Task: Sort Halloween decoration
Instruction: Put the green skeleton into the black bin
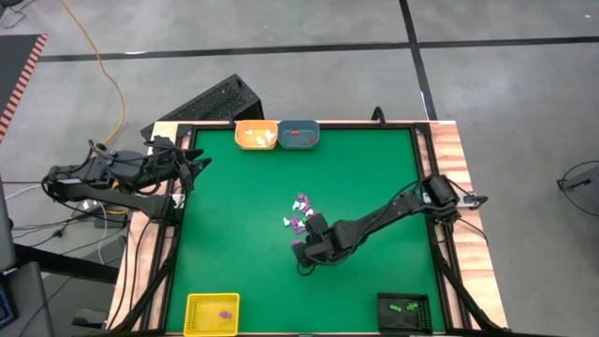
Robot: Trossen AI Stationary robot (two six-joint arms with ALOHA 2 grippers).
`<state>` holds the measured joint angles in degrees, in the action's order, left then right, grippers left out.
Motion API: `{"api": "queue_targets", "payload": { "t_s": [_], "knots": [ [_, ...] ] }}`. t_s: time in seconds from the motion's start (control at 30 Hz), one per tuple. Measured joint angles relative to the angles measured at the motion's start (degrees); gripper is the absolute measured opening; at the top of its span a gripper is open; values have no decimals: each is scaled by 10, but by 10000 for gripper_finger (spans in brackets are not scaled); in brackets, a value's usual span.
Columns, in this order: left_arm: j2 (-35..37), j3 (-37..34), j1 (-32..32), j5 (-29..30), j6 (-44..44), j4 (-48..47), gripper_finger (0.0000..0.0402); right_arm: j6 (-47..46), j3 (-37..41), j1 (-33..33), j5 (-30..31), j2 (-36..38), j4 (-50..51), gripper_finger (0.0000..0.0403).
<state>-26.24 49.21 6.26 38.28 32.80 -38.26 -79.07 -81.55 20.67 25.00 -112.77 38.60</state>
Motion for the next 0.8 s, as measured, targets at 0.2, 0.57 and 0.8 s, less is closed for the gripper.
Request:
{"api": "queue_targets", "payload": {
  "t_s": [0.2, 0.57, 0.8],
  "knots": [
    [0, 0, 0, 0, 0, 0, 231, 20, -11, -5, -60, 4, 8, 66],
    [0, 0, 0, 0, 0, 0, 231, 30, -12, -22, -103, 4, -17, 67],
    [0, 0, 0, -1, 7, 0, 231, 42, -12, -40, -111, 4, -35, 85]
  ]
}}
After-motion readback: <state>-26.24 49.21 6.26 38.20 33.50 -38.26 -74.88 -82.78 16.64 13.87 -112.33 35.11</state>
